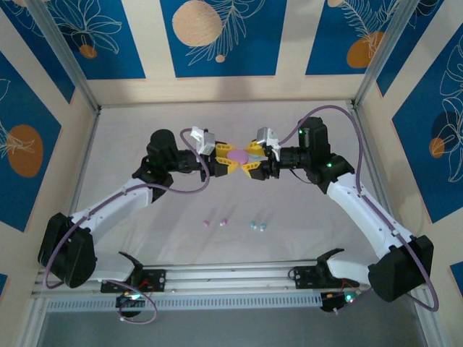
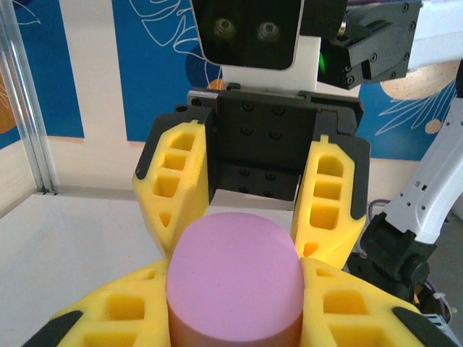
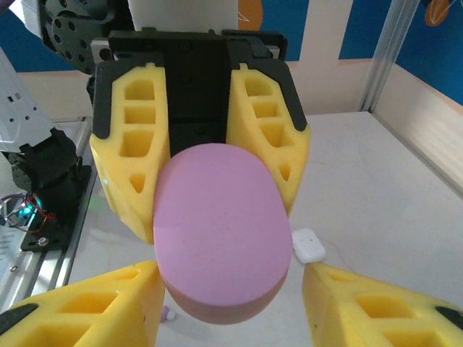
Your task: Insert wireless bluetooth earbuds into charging case
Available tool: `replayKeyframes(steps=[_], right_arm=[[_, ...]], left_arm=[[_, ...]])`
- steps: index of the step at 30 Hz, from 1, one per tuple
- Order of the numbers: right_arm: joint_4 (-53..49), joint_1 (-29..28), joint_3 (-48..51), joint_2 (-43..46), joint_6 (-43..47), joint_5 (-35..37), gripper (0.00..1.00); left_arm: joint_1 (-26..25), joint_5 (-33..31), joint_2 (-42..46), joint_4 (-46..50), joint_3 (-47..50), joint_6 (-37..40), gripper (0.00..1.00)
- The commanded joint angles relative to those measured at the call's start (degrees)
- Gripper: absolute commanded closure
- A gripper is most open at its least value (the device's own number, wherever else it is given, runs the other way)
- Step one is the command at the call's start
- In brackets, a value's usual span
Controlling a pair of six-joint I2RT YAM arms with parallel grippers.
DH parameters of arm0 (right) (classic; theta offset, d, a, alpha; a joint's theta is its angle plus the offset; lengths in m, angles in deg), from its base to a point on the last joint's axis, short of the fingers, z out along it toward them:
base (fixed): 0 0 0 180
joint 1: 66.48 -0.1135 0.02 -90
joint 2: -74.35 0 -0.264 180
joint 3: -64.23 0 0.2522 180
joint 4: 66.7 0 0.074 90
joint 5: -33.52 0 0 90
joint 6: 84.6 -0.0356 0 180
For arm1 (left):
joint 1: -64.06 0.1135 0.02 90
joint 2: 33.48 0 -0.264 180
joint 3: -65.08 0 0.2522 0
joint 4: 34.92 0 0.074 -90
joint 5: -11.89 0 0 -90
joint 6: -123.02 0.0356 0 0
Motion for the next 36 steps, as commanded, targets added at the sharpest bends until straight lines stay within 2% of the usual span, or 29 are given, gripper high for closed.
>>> replayKeyframes(steps=[1, 5, 13, 15, 18, 19, 21, 23, 27, 32, 36], right_arm=[[-0.1, 0.1, -2.3, 0.2, -1.3, -2.6, 0.49], [0.0, 0.0, -2.8, -0.4, -2.0, -2.1, 0.52], [-1.0, 0.1, -3.0, -1.0, -2.0, -1.6, 0.71], [-0.5, 0.7, -2.9, -0.8, -3.1, -2.0, 0.76], [1.9, 1.8, -2.0, -0.4, -6.0, -4.1, 0.76], [3.0, 2.0, -1.5, 0.0, -6.9, -4.7, 0.77], [5.4, 2.5, -0.2, 0.7, -8.3, -5.4, 0.77], [6.5, 2.8, 0.6, 1.4, -8.9, -5.9, 0.77], [8.3, 3.6, 1.4, 2.0, -10.9, -7.6, 0.77], [9.6, 3.6, 2.2, 2.4, -12.2, -8.8, 0.77], [10.3, 3.6, 2.5, 2.4, -12.7, -9.2, 0.77]], left_arm=[[-0.9, 1.7, 1.3, 2.4, -2.4, 3.1, 0.82], [-1.2, 1.7, 0.8, 3.6, -3.1, 3.8, 0.81], [-1.4, 1.6, 0.5, 3.1, -3.4, 3.6, 0.75], [-1.4, 1.0, 0.8, 3.5, -3.2, 4.0, 0.68], [-1.4, 0.3, 1.0, 4.5, -3.0, 5.1, 0.59], [-1.4, 0.2, 1.0, 4.8, -3.0, 5.3, 0.55], [-1.4, 0.1, 1.2, 5.8, -2.9, 6.2, 0.39], [-1.3, -0.7, 1.5, 5.7, -2.2, 6.8, 0.31], [-1.0, -1.6, 1.7, 3.3, -1.0, 6.3, 0.29], [-1.0, -1.3, 0.3, -4.8, -0.5, 0.6, 0.3], [-1.1, -1.4, -0.6, -7.6, -0.7, -1.5, 0.32]])
